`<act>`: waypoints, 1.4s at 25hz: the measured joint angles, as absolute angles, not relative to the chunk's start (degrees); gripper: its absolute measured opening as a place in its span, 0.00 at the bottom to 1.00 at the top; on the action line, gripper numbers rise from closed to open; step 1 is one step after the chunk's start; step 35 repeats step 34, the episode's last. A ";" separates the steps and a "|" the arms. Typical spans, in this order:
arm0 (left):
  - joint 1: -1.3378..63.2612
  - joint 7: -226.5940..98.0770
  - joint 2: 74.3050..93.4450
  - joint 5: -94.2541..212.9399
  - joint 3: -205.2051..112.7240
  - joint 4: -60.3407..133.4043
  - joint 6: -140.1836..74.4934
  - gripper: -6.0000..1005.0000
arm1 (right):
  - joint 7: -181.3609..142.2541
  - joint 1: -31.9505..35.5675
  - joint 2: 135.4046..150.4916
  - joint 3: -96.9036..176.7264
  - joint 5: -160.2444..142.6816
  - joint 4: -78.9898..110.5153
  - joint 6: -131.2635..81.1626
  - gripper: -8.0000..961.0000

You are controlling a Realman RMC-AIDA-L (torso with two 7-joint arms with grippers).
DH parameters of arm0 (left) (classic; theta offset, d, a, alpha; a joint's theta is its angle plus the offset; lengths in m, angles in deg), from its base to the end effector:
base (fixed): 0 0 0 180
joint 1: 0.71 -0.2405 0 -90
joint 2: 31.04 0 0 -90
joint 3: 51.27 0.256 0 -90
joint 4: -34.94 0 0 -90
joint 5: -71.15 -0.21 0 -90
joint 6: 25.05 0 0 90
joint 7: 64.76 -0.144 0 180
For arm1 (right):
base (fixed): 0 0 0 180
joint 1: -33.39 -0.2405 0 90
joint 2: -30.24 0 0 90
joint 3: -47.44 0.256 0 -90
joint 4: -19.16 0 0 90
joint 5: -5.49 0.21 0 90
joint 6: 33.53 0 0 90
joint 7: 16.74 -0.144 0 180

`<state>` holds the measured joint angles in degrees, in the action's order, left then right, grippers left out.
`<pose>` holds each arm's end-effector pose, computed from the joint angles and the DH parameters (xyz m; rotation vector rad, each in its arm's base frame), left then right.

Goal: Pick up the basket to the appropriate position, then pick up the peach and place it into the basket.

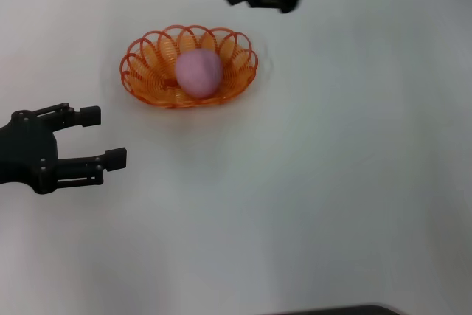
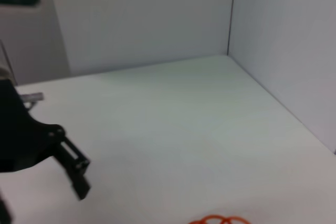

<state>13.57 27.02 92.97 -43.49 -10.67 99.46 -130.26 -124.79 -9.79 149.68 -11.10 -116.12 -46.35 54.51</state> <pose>-0.2717 0.2558 0.0406 -2.7500 -0.7326 -0.6757 0.1163 0.3891 0.0208 -2.9042 0.2928 0.2985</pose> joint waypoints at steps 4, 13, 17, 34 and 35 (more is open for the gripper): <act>14.01 27.15 92.98 -43.42 -10.66 99.45 -130.26 0.89 | -123.23 -5.79 149.00 -5.23 -115.94 -50.40 63.04 0.15; 14.60 27.16 92.97 -43.39 -11.00 98.09 -129.71 0.89 | -109.95 4.76 148.99 0.52 -115.93 -46.76 66.92 0.16; 14.74 26.92 92.98 -43.37 -11.18 97.41 -129.57 0.89 | -103.16 7.65 149.05 3.75 -116.00 -41.65 65.85 0.16; 14.43 27.06 92.97 -43.36 -11.29 97.16 -129.54 0.89 | -99.24 9.17 149.44 6.43 -118.94 -37.88 61.48 0.20; 14.43 27.06 92.97 -43.36 -11.29 97.16 -129.54 0.89 | -99.24 9.17 149.44 6.43 -118.94 -37.88 61.48 0.20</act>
